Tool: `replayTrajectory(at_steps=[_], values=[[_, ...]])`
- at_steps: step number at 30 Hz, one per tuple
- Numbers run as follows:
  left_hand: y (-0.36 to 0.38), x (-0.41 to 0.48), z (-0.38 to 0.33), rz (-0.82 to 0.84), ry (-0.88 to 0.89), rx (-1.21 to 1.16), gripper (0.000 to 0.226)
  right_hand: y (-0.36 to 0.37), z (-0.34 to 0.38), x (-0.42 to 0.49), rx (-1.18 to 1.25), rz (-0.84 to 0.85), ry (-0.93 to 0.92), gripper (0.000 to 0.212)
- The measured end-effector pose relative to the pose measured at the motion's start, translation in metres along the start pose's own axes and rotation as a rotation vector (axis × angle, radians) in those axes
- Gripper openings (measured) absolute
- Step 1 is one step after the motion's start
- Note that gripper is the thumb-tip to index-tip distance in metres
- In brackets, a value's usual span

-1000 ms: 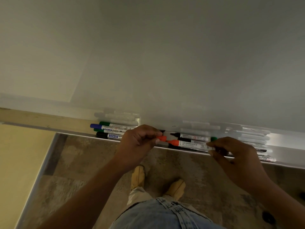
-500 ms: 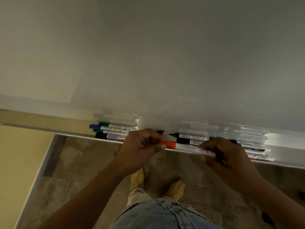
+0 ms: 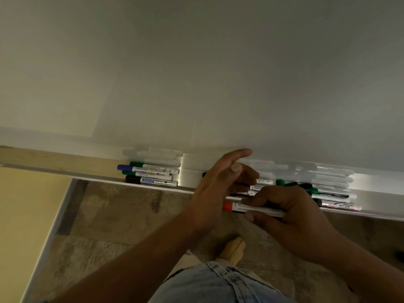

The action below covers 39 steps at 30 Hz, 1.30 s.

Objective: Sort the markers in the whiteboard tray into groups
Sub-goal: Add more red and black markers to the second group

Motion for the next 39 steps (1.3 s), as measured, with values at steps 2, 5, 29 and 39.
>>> replayTrajectory(at_steps=[2, 5, 29, 39], values=[[-0.001, 0.002, -0.001, 0.0, 0.016, -0.043, 0.05, 0.001, 0.001, 0.001, 0.016, -0.019, 0.007, 0.009], [-0.005, 0.002, 0.004, 0.024, 0.018, -0.007, 0.05, 0.003, -0.001, 0.0, 0.01, -0.017, -0.004, 0.006], [-0.081, 0.038, 0.074, -0.621, 0.091, 1.333, 0.024, 0.037, -0.111, -0.02, -0.732, 0.043, -0.174, 0.02], [-0.078, 0.037, 0.07, -0.623, 0.119, 1.547, 0.01, 0.056, -0.122, -0.011, -0.737, 0.131, -0.133, 0.037]])
Point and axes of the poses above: each hand's wrist, its own x-axis towards the middle knuckle, its own y-axis out of the palm, z = x × y, the point moved 3 cm from there along x, towards the middle knuckle, and after that the axes turned 12 degrees about -y, right-handed, at the moved point
